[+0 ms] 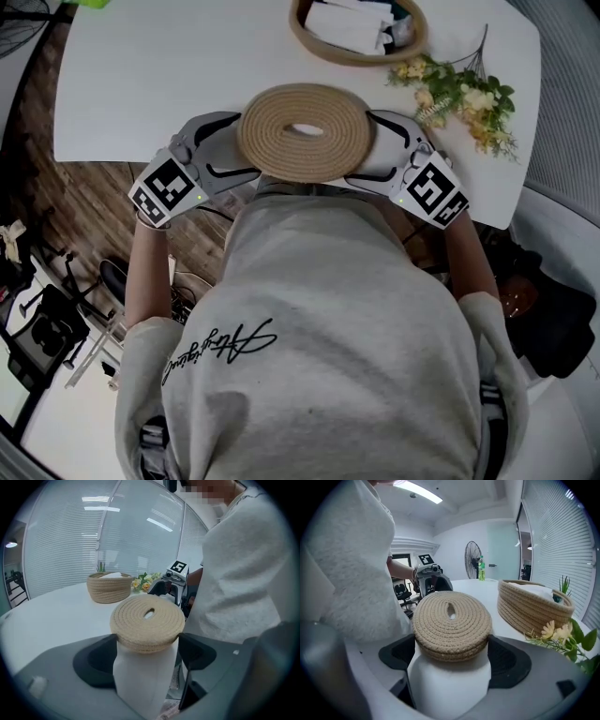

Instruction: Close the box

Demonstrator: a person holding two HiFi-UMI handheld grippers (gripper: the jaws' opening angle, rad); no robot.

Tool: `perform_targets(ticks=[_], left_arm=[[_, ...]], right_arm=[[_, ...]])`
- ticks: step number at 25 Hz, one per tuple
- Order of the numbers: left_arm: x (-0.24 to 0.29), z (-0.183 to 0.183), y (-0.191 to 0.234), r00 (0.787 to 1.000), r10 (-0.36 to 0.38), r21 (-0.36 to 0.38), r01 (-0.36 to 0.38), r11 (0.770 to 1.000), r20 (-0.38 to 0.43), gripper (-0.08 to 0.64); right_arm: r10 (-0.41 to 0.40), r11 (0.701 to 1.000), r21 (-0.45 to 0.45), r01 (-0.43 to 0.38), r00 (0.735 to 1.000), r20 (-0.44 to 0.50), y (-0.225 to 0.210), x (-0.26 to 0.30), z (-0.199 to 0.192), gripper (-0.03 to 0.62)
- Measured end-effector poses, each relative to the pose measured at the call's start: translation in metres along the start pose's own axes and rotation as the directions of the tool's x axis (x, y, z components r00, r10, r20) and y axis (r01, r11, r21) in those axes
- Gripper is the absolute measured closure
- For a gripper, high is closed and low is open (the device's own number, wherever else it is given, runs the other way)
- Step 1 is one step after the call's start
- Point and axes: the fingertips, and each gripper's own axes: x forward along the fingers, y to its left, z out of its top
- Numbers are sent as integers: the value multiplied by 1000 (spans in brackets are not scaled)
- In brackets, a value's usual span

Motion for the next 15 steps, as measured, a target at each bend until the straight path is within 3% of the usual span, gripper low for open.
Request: perform_targets(ticks=[15], left_arm=[[-42,50,20,988,-32,67,22,997,148,160]], right_arm=[[-78,997,33,76,995,65,-10,-19,43,106]])
